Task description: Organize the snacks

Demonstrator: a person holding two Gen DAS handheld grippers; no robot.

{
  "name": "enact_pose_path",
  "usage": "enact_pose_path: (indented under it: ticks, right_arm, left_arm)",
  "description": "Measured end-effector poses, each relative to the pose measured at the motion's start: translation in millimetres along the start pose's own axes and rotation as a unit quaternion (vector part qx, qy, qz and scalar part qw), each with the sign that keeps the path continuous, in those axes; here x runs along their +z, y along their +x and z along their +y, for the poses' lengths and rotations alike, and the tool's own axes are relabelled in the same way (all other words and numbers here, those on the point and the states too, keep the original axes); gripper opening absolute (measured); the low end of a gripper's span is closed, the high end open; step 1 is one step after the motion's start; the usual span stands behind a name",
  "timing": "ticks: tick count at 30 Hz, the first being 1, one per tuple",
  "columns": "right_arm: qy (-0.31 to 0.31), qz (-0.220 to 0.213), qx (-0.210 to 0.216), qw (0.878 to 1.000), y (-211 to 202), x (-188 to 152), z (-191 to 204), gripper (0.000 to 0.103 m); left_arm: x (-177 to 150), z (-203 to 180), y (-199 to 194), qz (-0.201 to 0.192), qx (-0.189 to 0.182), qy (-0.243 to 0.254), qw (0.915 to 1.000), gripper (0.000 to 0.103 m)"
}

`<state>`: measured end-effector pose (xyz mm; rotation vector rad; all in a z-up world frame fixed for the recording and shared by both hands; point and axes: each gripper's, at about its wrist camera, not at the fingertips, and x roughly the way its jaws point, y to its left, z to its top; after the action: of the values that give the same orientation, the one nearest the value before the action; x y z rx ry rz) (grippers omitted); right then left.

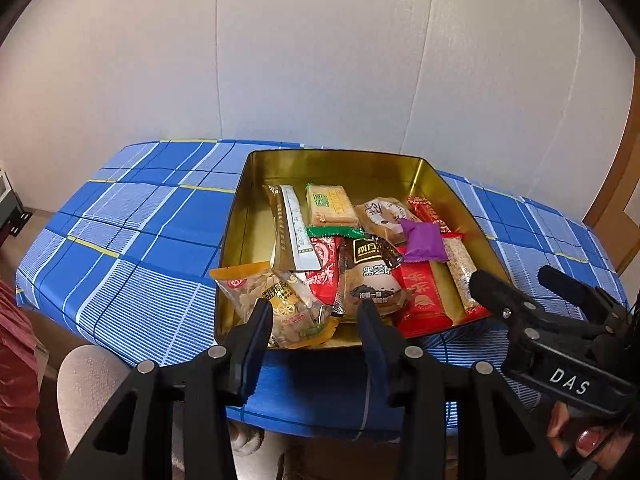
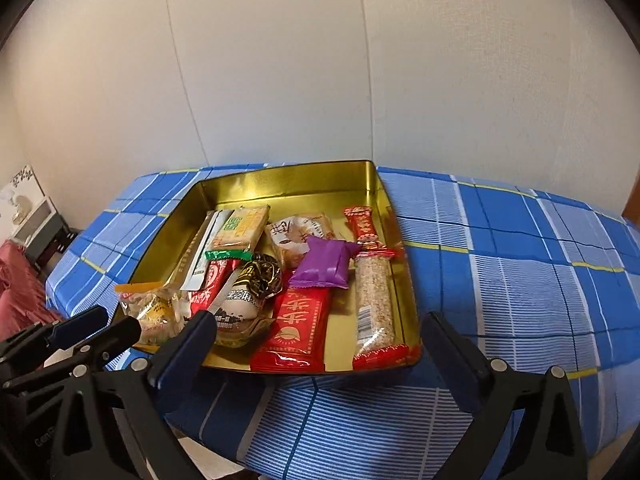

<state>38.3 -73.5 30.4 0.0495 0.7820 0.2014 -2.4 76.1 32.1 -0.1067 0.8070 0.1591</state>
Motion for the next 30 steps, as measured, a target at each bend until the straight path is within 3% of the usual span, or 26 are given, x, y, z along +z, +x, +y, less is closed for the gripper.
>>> enact_pose_path:
  ticks: [21, 30]
  right_arm:
    - [-0.002, 0.007, -0.014, 1.000, 1.4, -3.7, -5.0, 0.103]
    - [-0.005, 0.015, -0.011, 1.000, 3.8, -5.3, -4.1, 0.103]
  left_arm:
    - [-0.6, -1.5, -9.0, -0.023, 0.017, 0.003, 0.9996, 0.045]
    - [-2.8, -1.1, -7.0, -0.015, 0.017, 0.003, 0.9997, 0.045]
